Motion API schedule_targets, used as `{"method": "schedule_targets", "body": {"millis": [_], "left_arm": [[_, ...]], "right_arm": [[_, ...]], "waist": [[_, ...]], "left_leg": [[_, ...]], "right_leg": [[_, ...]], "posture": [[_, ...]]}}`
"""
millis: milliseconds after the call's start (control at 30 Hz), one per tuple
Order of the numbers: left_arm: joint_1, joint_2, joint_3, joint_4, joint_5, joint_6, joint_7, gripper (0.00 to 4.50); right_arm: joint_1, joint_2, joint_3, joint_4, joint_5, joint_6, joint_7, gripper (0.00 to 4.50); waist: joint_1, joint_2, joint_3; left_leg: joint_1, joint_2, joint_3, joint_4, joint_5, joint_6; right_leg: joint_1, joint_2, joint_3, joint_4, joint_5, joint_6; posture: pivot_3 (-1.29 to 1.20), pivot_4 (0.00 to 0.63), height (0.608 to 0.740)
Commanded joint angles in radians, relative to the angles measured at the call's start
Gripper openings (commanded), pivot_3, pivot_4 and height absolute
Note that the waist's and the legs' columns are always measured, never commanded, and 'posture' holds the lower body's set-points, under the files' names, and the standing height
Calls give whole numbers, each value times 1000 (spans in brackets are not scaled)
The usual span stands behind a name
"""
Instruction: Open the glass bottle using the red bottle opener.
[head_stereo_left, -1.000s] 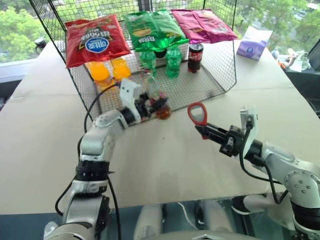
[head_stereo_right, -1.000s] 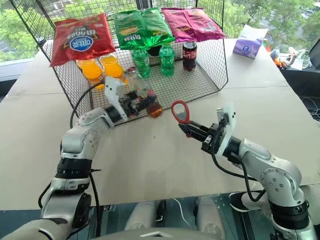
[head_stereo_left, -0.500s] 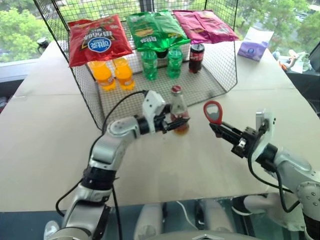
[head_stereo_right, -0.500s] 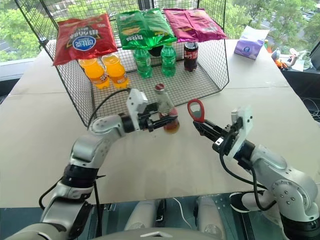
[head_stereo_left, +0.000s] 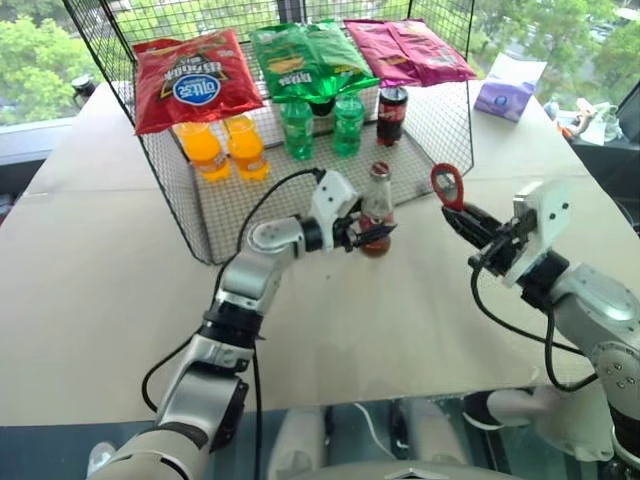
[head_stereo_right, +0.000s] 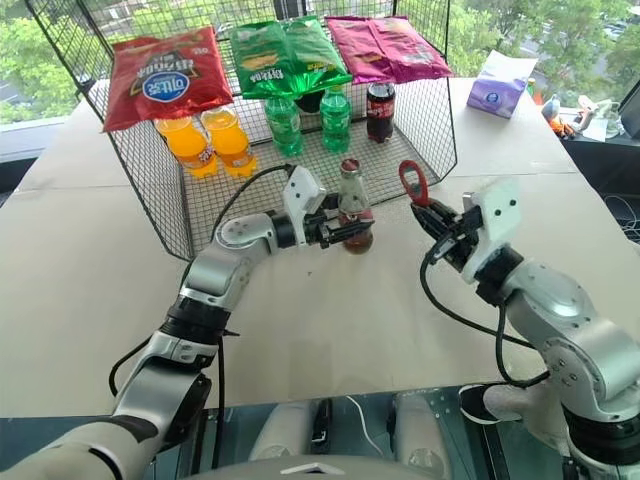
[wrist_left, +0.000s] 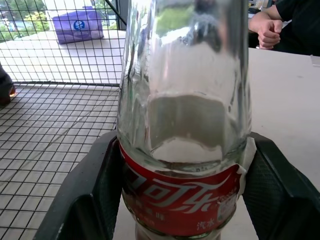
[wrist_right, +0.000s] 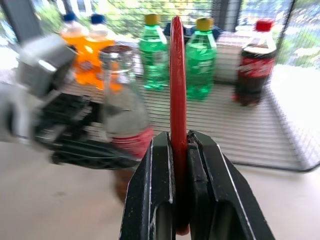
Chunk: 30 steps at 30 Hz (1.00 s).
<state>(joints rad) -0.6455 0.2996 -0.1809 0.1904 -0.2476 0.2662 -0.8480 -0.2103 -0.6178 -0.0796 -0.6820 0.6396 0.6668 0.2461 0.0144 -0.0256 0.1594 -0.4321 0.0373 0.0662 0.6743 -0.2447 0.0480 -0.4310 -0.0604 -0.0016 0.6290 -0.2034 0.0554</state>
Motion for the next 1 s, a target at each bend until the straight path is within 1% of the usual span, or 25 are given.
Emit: {"method": "schedule_targets", "body": {"millis": [33, 100, 167, 333, 533, 867, 933, 967, 1000], "left_arm": [[-22, -24, 7, -18, -5, -24, -3, 2641], [-21, -28, 9, -25, -2, -19, 0, 2641], [-21, -31, 15, -34, -4, -14, 2, 2641], [-11, -38, 26, -67, -25, 12, -6, 2641], [-7, -45, 43, -93, -34, 38, 7, 2641], [-14, -39, 42, -94, -36, 40, 4, 2641], [-14, -39, 39, -95, -37, 40, 3, 3684], [-14, -41, 42, -97, -40, 42, 6, 3955], [-13, -42, 43, -99, -42, 43, 7, 4355]], "right_arm": [[-53, -44, 92, 27, -197, -95, 21, 0], [-71, -53, 136, 49, -272, -137, 39, 0], [-98, -29, 174, 72, -326, -168, 41, 0], [-122, 10, 225, 106, -417, -221, 65, 0], [-158, 35, 235, 137, -504, -262, 84, 0], [-183, 69, 225, 162, -572, -280, 116, 0], [-186, 71, 223, 164, -587, -286, 122, 0], [-187, 72, 222, 165, -593, -288, 124, 0], [-188, 73, 220, 165, -597, -288, 127, 0]], "waist": [[0, 0, 0], [0, 0, 0], [0, 0, 0], [2, 0, 0], [-1, 0, 0], [-1, 0, 0], [-1, 0, 0], [-1, 0, 0], [-1, 0, 0]], "left_leg": [[0, 0, 0, 0, 0, 0], [0, 0, 0, 0, 0, 0], [0, 0, 0, 1, 0, 0], [0, 0, 0, 1, 0, 0], [0, 0, 0, 1, 0, 0], [0, 0, 0, 3, 0, 0], [0, 0, 0, 3, 0, 0], [0, 0, 0, 3, 0, 0], [0, 0, 0, 3, 0, 0]], "right_leg": [[0, 0, 0, 0, 0, 0], [0, 0, 0, 0, 0, 0], [0, 0, 0, 1, 0, 0], [0, 0, 0, 1, 0, 0], [0, 0, 0, 1, 0, 0], [0, 1, 0, 4, 0, 0], [0, 1, 0, 4, 0, 0], [0, 1, 0, 4, 0, 0], [0, 1, 0, 4, 0, 0]], "posture": [[0, 150, 740], [0, 150, 740], [0, 150, 740], [0, 150, 740], [0, 150, 740], [0, 150, 740], [0, 150, 740], [0, 150, 740], [0, 150, 740]]}}
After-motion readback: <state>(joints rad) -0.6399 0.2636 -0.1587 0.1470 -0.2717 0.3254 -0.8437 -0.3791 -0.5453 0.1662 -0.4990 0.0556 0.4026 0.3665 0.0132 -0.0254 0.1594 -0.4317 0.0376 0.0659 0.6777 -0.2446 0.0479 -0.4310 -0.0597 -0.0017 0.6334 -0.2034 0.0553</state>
